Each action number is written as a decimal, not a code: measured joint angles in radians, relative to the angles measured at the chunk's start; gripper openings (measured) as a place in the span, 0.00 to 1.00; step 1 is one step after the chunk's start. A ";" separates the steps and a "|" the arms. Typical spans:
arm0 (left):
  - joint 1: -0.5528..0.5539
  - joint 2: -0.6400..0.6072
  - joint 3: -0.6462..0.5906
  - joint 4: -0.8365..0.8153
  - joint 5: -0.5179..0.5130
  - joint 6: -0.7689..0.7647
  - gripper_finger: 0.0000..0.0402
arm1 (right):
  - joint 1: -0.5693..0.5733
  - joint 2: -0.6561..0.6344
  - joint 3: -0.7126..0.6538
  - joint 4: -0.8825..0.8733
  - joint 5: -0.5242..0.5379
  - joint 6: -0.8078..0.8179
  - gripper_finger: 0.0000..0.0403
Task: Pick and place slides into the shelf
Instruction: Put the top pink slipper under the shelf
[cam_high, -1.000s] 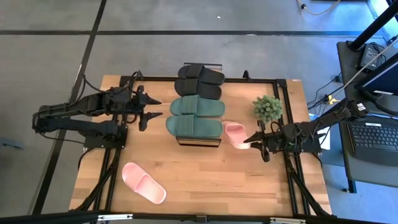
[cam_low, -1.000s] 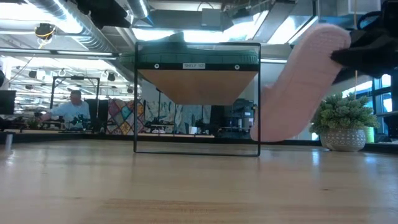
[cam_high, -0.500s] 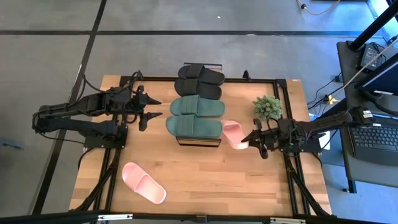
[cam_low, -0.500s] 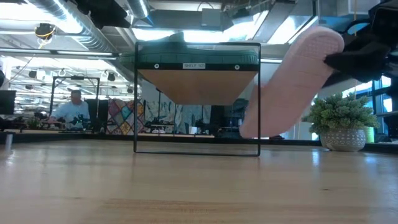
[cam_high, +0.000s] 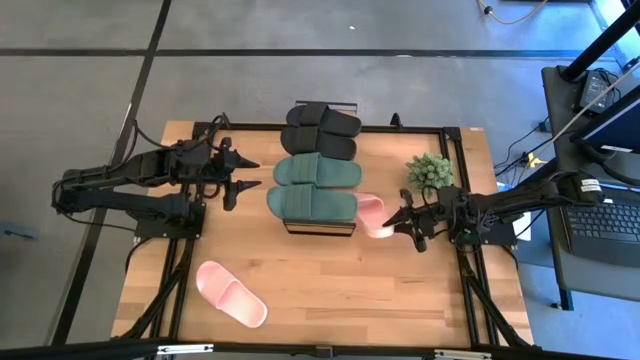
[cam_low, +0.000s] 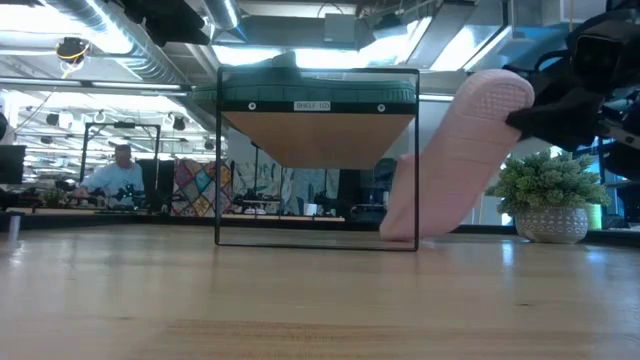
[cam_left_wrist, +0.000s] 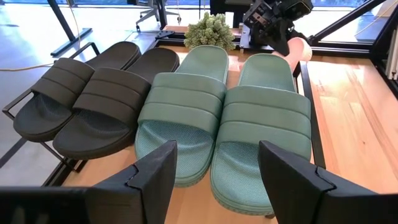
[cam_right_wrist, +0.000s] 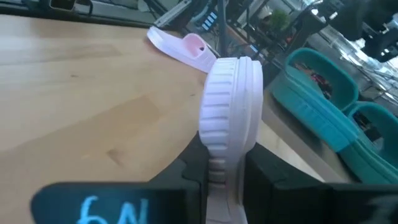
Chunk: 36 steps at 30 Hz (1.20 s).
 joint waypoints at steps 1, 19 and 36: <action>0.000 0.000 0.000 0.000 0.000 0.000 0.54 | -0.007 0.021 0.000 0.023 -0.016 0.000 0.15; 0.000 0.000 0.000 0.000 0.000 -0.001 0.54 | -0.153 0.319 0.001 0.218 -0.087 -0.020 0.15; 0.000 0.000 0.000 0.000 0.000 -0.001 0.54 | -0.245 0.543 0.033 0.390 -0.345 -0.059 0.15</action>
